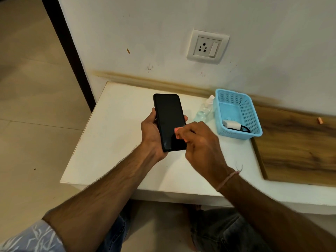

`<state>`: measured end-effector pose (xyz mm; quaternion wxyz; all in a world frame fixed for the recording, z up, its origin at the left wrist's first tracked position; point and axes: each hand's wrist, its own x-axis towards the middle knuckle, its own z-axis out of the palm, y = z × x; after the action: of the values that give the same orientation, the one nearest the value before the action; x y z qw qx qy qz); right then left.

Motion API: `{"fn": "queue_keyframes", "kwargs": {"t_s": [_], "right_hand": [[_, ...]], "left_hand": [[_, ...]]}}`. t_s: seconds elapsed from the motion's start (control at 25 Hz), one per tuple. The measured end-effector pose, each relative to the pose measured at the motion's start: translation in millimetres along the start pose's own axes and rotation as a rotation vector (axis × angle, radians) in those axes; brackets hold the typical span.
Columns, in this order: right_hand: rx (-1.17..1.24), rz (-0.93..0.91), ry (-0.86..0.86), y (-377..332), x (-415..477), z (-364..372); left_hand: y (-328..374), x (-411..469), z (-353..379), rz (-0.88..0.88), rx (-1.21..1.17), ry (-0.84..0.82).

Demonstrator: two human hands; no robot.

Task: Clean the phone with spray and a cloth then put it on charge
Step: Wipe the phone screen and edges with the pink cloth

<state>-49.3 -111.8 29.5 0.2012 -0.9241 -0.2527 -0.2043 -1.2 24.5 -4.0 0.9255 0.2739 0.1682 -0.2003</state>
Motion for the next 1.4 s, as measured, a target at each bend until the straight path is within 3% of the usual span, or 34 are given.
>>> {"fn": "queue_keyframes", "kwargs": {"t_s": [0.2,0.4,0.6,0.8,0.96,1.16,1.32,1.4], "right_hand": [[0.013,-0.195,-0.123,-11.1,-15.7,6.1],[-0.007,0.004,0.026,-9.9,-4.4,8.2],[-0.002,-0.181,-0.067,-14.6,-16.7,8.4],[-0.02,0.028,0.046,-6.0,-7.3,8.1],[0.008,-0.137,-0.046,-21.3,-26.2,15.0],[-0.012,0.042,0.069,2.2,-9.0,7.5],[0.045,-0.135,-0.045,-20.5,-25.7,18.7],[0.034,-0.099,-0.038,-0.1,-13.0,7.5]], "left_hand": [[-2.7,-2.6,-0.1,0.029,-0.022,-0.018],[1.3,-2.2,1.9,0.023,-0.003,-0.013],[-1.7,-2.0,4.1,0.027,-0.046,-0.021],[1.1,-2.3,3.3,0.015,-0.041,-0.005],[-2.6,-3.2,3.5,0.014,-0.078,-0.006],[-1.6,-1.4,3.3,0.001,-0.045,0.007],[-3.4,-1.0,0.7,0.005,-0.077,-0.01],[-3.7,1.3,0.1,0.01,-0.07,-0.011]]}}
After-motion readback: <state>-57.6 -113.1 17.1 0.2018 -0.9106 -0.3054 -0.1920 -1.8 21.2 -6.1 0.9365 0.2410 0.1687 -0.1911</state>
